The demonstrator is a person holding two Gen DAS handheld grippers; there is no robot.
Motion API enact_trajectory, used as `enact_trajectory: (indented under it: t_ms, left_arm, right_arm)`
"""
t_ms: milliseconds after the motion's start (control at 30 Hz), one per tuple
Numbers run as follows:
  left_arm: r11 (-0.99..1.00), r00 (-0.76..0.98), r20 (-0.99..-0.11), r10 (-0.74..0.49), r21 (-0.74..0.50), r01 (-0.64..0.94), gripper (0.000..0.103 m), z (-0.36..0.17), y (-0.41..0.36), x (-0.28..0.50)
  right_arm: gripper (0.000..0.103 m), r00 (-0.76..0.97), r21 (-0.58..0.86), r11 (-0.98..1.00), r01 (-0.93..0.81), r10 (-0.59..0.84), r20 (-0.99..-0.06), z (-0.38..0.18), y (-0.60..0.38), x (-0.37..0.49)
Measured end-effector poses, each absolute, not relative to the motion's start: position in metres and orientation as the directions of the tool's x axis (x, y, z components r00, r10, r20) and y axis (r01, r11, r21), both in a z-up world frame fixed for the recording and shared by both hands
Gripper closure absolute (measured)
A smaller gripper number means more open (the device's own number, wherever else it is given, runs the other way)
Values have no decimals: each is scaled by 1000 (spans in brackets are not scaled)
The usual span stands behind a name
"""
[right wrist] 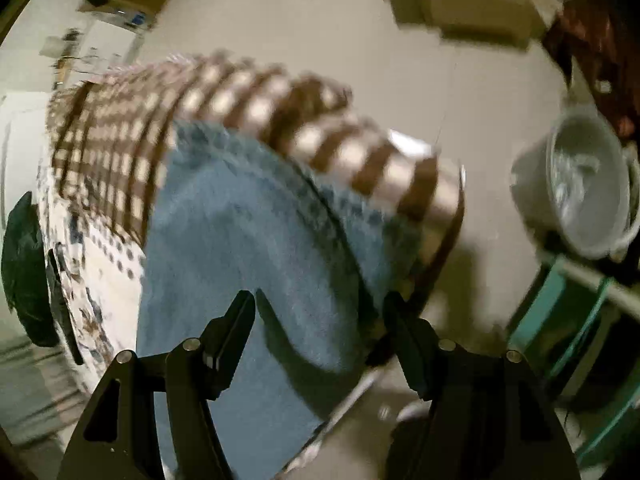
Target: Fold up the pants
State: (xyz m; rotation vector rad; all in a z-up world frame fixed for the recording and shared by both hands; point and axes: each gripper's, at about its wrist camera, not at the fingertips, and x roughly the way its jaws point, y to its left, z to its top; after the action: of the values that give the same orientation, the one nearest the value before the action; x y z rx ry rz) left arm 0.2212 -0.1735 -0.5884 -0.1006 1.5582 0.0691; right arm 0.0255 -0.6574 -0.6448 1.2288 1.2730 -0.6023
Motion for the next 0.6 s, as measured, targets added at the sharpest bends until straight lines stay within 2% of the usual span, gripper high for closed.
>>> enact_trajectory:
  t_ms: [100, 167, 300, 333, 400, 433, 500, 600]
  left_arm:
    - [993, 35, -999, -16, -19, -112, 5, -592, -183, 231]
    - [993, 37, -999, -14, -19, -116, 0, -591, -179, 225]
    - [984, 74, -996, -42, -55, -171, 0, -592, -184, 235]
    - [983, 81, -996, -38, -52, -174, 0, -592, -186, 233]
    - [979, 88, -996, -34, -51, -195, 0, -592, -189, 222]
    - [978, 83, -996, -33, -49, -205, 0, -589, -190, 219]
    - [979, 49, -998, -33, -42, -197, 0, -589, -196, 233]
    - [976, 72, -996, -43, -57, -212, 0, -578, -175, 246]
  right_arm:
    - [39, 306, 399, 262, 879, 330, -893, -654, -647, 25]
    - [42, 392, 481, 240, 843, 338, -856, -650, -644, 26]
    - [42, 522, 562, 221, 797, 216, -825, -634, -650, 24]
    - [46, 530, 562, 212, 799, 193, -826, -635, -652, 25]
    - [72, 505, 534, 207, 820, 180, -844, -642, -654, 28]
    - [96, 463, 488, 229, 842, 158, -872, -643, -653, 31]
    - [98, 403, 414, 307, 857, 101, -910, -634, -647, 38]
    - [99, 454, 424, 437, 793, 40, -890, -591, -631, 48]
